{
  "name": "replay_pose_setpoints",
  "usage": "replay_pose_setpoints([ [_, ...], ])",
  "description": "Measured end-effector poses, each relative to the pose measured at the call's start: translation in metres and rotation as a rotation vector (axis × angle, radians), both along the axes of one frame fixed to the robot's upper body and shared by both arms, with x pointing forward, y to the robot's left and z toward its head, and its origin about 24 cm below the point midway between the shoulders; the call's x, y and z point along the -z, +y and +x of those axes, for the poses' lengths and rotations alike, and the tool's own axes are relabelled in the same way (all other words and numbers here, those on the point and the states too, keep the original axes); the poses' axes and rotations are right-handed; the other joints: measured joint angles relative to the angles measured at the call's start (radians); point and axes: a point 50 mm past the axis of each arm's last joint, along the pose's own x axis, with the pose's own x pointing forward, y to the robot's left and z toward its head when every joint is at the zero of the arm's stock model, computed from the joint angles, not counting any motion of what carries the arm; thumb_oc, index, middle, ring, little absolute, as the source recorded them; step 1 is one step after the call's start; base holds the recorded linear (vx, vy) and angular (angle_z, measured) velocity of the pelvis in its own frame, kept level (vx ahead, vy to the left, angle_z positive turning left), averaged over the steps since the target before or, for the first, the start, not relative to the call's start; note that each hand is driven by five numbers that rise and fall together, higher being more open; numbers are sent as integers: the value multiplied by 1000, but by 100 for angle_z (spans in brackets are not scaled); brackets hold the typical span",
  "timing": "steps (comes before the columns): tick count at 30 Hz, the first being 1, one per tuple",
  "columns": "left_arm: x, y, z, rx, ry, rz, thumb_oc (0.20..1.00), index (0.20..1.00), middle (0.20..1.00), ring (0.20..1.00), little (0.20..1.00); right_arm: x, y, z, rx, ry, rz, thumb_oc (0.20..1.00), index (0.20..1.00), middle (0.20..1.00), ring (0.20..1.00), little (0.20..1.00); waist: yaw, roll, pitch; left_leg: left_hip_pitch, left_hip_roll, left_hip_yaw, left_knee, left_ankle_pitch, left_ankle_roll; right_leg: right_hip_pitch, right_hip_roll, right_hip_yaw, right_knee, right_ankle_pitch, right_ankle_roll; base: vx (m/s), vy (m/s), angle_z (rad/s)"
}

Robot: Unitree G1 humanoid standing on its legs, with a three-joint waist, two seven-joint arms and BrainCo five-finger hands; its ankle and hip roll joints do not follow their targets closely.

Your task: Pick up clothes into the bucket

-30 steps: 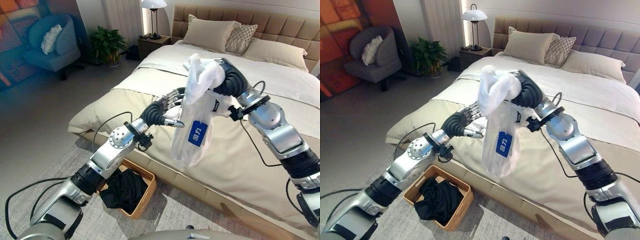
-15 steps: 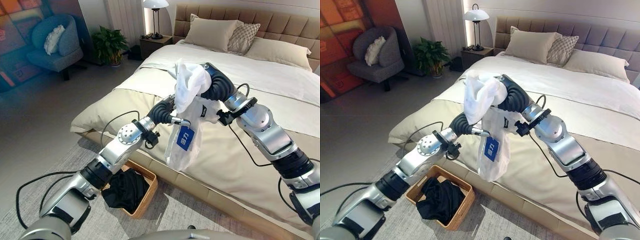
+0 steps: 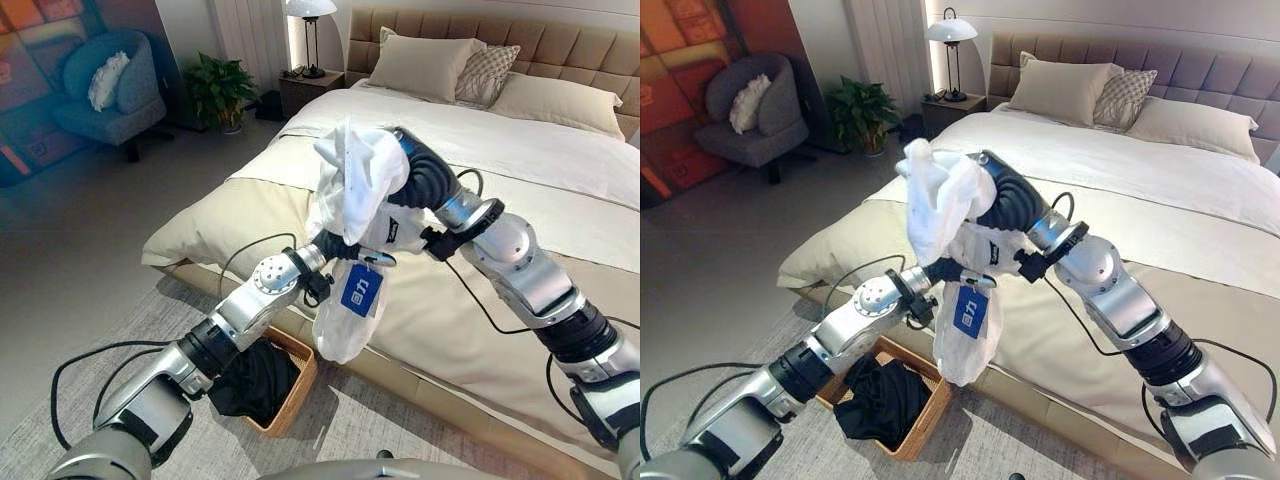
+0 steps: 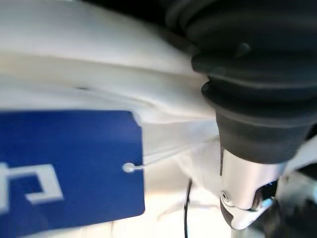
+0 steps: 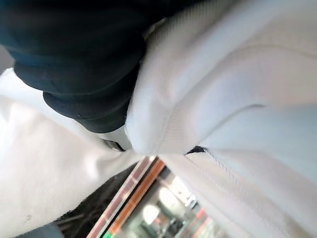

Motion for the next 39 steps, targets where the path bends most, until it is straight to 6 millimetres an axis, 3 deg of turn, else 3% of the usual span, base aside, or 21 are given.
replay_pose_setpoints([
  [5, 3, -8, -8, 100, 142, -76, 1000, 1000, 1000, 1000, 1000, 4, 4, -1, -38, 38, 7, 200, 200, 200, 200, 200, -3, 1, 0, -1, 0, 2, 0, 0, 0, -3, 1, 3, 0, 0, 0, 0, 0, 0],
  [6, 3, -8, -9, 111, 154, -84, 736, 736, 736, 736, 736, 4, 4, -1, -39, 38, 6, 200, 200, 200, 200, 200, -3, 1, 0, -1, 1, 2, -1, 0, 0, -3, 1, 3, 0, 0, 0, 30, 2, 0],
  [7, 2, -9, -10, 134, 192, -111, 529, 529, 529, 529, 529, 4, 4, -1, -41, 38, 5, 200, 200, 200, 200, 200, -2, 1, 0, -1, 1, 2, -1, 0, 0, -3, 1, 3, 1, 0, 0, 31, 6, 0],
  [8, 2, -9, -12, 150, 218, -128, 391, 391, 391, 391, 391, 5, 4, -1, -41, 39, 4, 200, 200, 200, 200, 200, -2, 1, 0, -1, 0, 2, 0, 0, 0, -3, 2, 3, 1, 0, 0, 0, 0, 0],
  [9, 3, -9, -13, 168, 255, -150, 200, 200, 200, 200, 200, 5, 4, -1, -41, 41, 5, 200, 200, 200, 200, 200, -2, 1, 0, -1, 0, 2, -1, 0, 0, -2, 2, 3, 2, 0, 0, 0, 0, 0],
  [16, 13, -1, -21, 170, 392, -297, 200, 200, 200, 200, 200, 11, 5, 0, -38, 68, 27, 200, 200, 200, 200, 200, -1, 0, -1, 2, 1, 1, -1, 0, 0, 2, 2, 2, 2, 0, 0, 0, 0, 0],
  [17, 18, 2, -23, 147, 414, -333, 200, 200, 200, 200, 200, 15, 3, 0, -31, 80, 34, 382, 382, 382, 382, 382, 2, 0, -1, 2, 1, -1, -1, 0, 0, 3, 1, 1, 2, 0, 1, 4, 7, 3],
  [18, 20, 6, -24, 124, 427, -364, 200, 200, 200, 200, 200, 17, 0, 0, -21, 89, 42, 451, 451, 451, 451, 451, 1, 0, -1, 3, 1, -1, -1, 0, 0, 4, 1, 0, 1, 0, 0, 0, 0, 0],
  [19, 25, 9, -26, 103, 450, -379, 200, 200, 200, 200, 200, 22, -4, 1, 0, 101, 40, 856, 856, 856, 856, 856, 4, 0, -1, 1, 1, -1, -1, 0, 0, 3, 1, 0, 1, 0, 0, 0, 0, 0],
  [20, 27, 13, -26, 88, 459, -391, 200, 200, 200, 200, 200, 24, -6, 1, 14, 106, 39, 1000, 1000, 1000, 1000, 1000, 5, 0, -1, 2, 0, -2, -1, 0, 0, 4, 1, -2, 2, 0, 0, 0, 0, 0],
  [24, 34, 45, -21, -73, 459, -462, 200, 200, 200, 200, 200, 42, -26, 4, 116, 167, 86, 1000, 1000, 1000, 1000, 1000, 6, 0, -1, 1, 1, -4, -2, 0, 0, 5, -1, -8, -2, -3, 4, 8, 0, 2],
  [34, 31, 90, -15, -318, 316, -458, 200, 200, 200, 200, 200, 44, -62, 8, 320, 161, 246, 1000, 1000, 1000, 1000, 1000, 8, -1, -1, 1, 2, -7, -1, 0, 0, 7, 0, -9, -2, 0, 1, 0, 0, 0],
  [36, 28, 107, -13, -406, 253, -427, 200, 200, 200, 200, 200, 53, -73, 5, 378, 188, 285, 1000, 1000, 1000, 1000, 1000, 8, -1, -1, 1, 3, -7, -1, 0, 0, 7, 1, -9, -2, 0, 1, 0, 0, 0],
  [39, 19, 152, -20, -594, 114, -325, 200, 200, 200, 200, 200, 88, -104, -9, 529, 301, 415, 1000, 1000, 1000, 1000, 1000, 7, 0, -1, 0, 3, -8, -1, -1, -1, 6, 2, -10, -2, -4, 1, 14, 3, 0],
])
